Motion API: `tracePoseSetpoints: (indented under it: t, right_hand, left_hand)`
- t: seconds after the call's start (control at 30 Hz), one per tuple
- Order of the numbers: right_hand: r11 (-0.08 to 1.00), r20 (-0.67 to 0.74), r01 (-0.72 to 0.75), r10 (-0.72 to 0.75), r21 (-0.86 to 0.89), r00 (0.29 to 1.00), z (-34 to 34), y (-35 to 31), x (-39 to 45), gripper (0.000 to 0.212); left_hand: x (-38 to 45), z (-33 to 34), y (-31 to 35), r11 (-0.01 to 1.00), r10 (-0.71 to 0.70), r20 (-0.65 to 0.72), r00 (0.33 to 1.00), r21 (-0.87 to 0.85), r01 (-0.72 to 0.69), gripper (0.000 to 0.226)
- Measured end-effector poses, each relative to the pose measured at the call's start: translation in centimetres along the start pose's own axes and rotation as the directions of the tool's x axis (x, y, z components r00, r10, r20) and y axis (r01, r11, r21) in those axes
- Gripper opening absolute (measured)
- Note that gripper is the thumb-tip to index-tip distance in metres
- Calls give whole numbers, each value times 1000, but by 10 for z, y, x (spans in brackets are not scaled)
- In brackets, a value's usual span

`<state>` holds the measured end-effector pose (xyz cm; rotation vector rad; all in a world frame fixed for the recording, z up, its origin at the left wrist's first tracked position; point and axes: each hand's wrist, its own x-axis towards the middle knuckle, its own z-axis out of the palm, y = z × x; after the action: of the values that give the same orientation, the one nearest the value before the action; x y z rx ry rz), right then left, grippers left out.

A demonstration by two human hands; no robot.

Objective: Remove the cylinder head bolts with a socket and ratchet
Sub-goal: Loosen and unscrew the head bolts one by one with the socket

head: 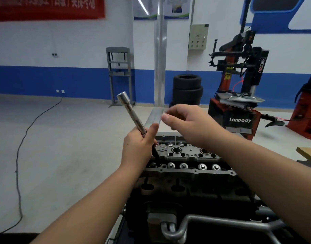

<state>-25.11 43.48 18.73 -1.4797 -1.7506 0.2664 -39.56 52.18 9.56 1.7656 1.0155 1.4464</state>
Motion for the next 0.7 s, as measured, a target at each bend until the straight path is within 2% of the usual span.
tracePoseSetpoints:
  t: [0.1, 0.17, 0.3, 0.47, 0.6, 0.7]
  right_hand:
    - [997, 40, -27, 24, 75, 999, 17, -12, 17, 50]
    - [990, 62, -31, 23, 138, 998, 28, -23, 27, 56]
    - [975, 68, -16, 1, 222, 998, 43, -39, 40, 35]
    - [955, 83, -34, 10, 295, 997, 44, -43, 40, 26]
    - [885, 97, -70, 28, 460, 995, 38, -44, 42, 14]
    - [851, 96, -102, 61, 516, 994, 36, -44, 43, 14]
  left_hand:
    - [-1, 1, 2, 998, 43, 27, 999, 54, -44, 57]
    - [-3, 2, 2, 990, 103, 54, 993, 95, -108, 62]
    - [-5, 4, 6, 978, 126, 112, 986, 153, -143, 59]
    - [-4, 5, 7, 984, 87, 134, 987, 141, -106, 39]
    - [-2, 6, 7, 977, 100, 160, 982, 169, -127, 46]
    - [-1, 7, 7, 979, 86, 219, 972, 161, -123, 46]
